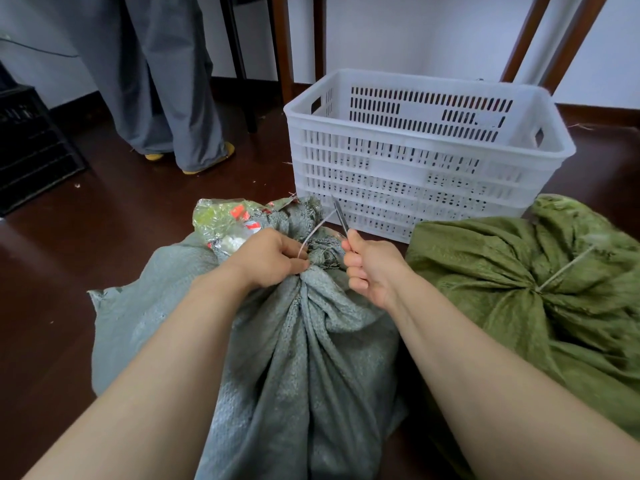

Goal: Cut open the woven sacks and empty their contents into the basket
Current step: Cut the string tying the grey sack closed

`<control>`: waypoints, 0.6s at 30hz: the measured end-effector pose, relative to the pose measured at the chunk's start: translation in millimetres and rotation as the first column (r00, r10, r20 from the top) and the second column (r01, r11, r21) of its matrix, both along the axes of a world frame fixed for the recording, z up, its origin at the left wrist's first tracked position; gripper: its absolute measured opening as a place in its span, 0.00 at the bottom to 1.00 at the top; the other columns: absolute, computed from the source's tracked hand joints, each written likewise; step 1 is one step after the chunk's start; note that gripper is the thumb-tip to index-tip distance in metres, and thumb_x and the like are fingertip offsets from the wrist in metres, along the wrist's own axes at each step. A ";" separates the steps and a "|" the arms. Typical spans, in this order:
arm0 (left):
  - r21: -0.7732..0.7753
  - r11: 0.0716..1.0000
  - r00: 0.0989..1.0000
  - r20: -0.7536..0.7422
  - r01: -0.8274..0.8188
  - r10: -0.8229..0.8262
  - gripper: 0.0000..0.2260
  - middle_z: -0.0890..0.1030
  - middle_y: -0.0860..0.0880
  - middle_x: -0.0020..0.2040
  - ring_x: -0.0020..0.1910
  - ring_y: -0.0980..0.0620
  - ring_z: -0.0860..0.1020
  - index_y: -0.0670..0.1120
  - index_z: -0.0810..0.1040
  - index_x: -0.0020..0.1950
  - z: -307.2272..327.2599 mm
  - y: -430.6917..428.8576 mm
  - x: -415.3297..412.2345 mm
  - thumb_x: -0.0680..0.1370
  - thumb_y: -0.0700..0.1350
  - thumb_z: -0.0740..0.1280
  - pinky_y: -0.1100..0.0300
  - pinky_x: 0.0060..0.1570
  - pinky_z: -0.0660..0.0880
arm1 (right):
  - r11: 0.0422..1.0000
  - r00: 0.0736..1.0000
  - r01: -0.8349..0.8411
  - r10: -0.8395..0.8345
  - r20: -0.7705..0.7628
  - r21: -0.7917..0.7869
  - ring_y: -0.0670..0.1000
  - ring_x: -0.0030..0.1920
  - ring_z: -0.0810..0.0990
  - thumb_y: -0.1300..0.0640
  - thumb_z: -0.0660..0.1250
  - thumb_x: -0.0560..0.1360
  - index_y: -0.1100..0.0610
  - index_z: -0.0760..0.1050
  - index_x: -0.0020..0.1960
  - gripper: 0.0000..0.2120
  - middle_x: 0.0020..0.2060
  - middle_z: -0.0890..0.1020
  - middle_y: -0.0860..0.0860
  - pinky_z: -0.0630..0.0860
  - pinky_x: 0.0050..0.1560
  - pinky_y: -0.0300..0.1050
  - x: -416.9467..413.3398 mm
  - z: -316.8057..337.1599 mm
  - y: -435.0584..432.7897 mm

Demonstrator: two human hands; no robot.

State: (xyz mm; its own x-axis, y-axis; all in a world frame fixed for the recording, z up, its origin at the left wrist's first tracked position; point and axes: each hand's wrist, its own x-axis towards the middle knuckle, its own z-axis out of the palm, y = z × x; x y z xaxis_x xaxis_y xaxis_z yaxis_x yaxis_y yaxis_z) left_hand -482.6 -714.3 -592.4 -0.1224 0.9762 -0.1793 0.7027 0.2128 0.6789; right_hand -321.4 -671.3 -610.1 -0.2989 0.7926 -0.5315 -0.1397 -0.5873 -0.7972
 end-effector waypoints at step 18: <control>0.252 0.965 0.978 -0.174 -0.070 0.116 0.07 0.79 0.48 0.38 0.42 0.45 0.79 0.50 0.83 0.38 6.7 -2.8 -7.0 0.76 0.48 0.70 0.54 0.47 0.75 | 0.997 0.999 0.003 -0.006 0.034 0.082 0.48 0.30 0.71 0.60 0.61 0.79 0.64 0.69 0.60 0.12 0.43 0.79 0.57 0.64 0.28 0.41 -14.5 22.8 -10.0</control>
State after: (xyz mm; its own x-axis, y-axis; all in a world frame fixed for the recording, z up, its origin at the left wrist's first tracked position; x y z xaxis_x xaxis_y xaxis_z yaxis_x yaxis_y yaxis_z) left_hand -489.7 -717.1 -585.6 -0.2232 0.9700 0.0968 0.8061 0.1278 0.5778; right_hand -336.0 -681.2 -587.2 -0.2780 0.8349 -0.4750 -0.1136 -0.5196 -0.8468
